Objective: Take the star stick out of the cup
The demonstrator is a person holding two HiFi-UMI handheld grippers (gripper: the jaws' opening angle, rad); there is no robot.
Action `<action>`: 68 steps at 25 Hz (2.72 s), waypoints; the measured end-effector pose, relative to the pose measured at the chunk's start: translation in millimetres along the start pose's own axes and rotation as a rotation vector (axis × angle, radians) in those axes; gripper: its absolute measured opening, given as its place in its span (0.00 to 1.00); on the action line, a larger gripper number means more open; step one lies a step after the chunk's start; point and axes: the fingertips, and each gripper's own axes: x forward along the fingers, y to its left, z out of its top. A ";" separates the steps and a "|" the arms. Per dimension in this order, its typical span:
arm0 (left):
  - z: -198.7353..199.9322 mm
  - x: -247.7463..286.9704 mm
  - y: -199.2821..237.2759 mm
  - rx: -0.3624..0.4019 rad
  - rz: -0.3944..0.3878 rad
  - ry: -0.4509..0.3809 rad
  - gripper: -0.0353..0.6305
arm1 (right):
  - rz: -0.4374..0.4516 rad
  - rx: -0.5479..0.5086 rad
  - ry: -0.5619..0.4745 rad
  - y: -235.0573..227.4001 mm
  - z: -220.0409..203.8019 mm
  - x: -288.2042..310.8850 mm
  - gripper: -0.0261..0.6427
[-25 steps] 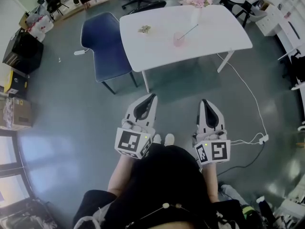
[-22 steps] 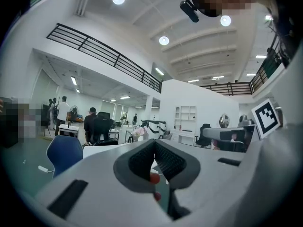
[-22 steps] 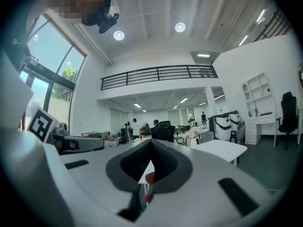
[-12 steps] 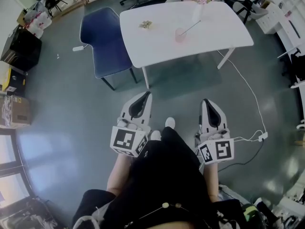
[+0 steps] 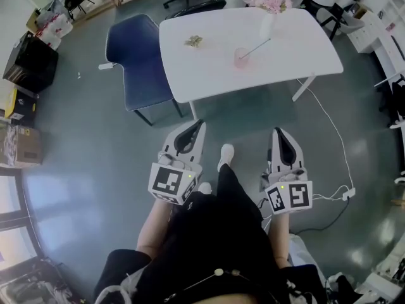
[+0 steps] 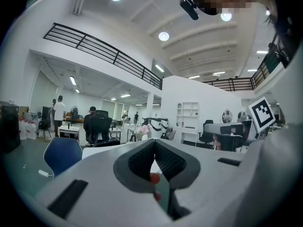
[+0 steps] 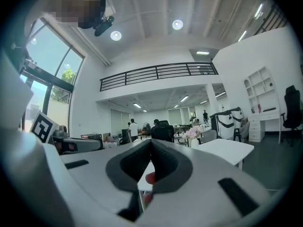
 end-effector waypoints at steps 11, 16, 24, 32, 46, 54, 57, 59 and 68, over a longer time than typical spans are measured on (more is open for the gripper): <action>30.5 148.2 27.6 0.040 -0.041 -0.035 0.06 | 0.020 0.076 0.101 -111.3 -24.4 144.4 0.04; 28.1 191.1 43.9 0.023 -0.002 -0.014 0.06 | 0.094 0.294 0.170 -148.7 -54.8 201.8 0.04; 22.6 219.3 69.7 -0.002 0.021 0.008 0.06 | 0.120 0.575 0.282 -186.6 -130.6 282.0 0.14; 25.9 241.9 111.8 0.013 0.040 0.036 0.06 | 0.003 0.747 0.363 -218.9 -199.0 338.6 0.17; 15.6 246.9 158.6 -0.006 0.129 0.076 0.06 | -0.053 0.731 0.454 -231.4 -241.4 385.9 0.17; 11.8 246.0 157.4 -0.009 0.136 0.085 0.06 | -0.040 0.711 0.464 -227.3 -241.5 390.3 0.16; 10.6 245.7 159.8 -0.014 0.145 0.084 0.06 | -0.037 0.706 0.464 -227.1 -240.5 393.7 0.15; 9.8 245.5 160.9 -0.018 0.152 0.085 0.06 | -0.053 0.690 0.469 -229.8 -240.8 395.0 0.10; 11.9 246.8 161.6 -0.020 0.156 0.080 0.06 | -0.025 0.603 0.441 -221.4 -216.8 399.0 0.07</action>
